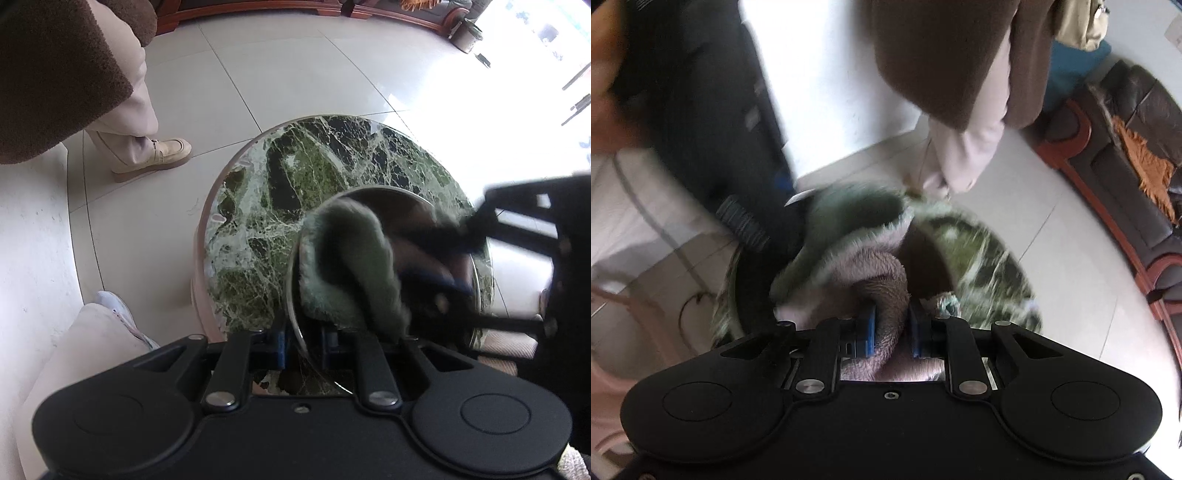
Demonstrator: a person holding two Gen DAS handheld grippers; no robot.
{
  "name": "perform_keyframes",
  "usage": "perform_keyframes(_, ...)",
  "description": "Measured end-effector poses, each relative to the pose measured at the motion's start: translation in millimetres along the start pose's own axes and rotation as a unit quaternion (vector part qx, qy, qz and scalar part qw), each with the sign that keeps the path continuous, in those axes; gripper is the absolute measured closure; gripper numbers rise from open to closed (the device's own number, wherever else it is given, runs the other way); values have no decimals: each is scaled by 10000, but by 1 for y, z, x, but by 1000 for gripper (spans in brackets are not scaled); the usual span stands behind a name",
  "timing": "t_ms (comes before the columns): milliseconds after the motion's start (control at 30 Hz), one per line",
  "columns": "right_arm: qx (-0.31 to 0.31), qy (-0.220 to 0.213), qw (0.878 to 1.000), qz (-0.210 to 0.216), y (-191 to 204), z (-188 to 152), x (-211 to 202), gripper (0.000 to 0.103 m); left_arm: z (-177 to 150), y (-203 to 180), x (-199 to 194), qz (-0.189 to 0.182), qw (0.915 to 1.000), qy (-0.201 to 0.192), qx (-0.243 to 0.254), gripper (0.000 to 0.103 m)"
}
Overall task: Clean bowl
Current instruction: 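Scrub the bowl bottom with the towel in the right gripper while the left gripper holds the rim, then keep wiping the bowl wall with the towel in the right gripper while the left gripper holds the rim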
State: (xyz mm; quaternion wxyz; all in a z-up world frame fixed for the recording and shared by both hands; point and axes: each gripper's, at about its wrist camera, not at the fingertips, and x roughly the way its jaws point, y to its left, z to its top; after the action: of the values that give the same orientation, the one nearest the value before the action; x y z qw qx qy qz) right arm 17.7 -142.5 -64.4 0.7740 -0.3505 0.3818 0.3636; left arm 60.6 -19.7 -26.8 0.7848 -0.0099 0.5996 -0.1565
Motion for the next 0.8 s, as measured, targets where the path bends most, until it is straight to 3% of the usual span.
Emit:
perform_keyframes(133,97,-19,9991,419,10,5,0,85,1,1,-1,4,10000,5,31,88)
perform_keyframes(267,-111,-196,9997,0,4,20,9,85,0,0,-1,22,10000,30,56,88)
perform_keyframes(400,-76,-113,9998,-164,-8,17,12,85,0,-1,-1,14,10000,17,50,88)
perform_keyframes(667,46,-18,9988,480,6,9,7,85,2,0,0,23,10000,8,71,88)
perform_keyframes(800,-108,-189,9997,139,4,18,10,85,2,-2,1,37,9999,42,102,87)
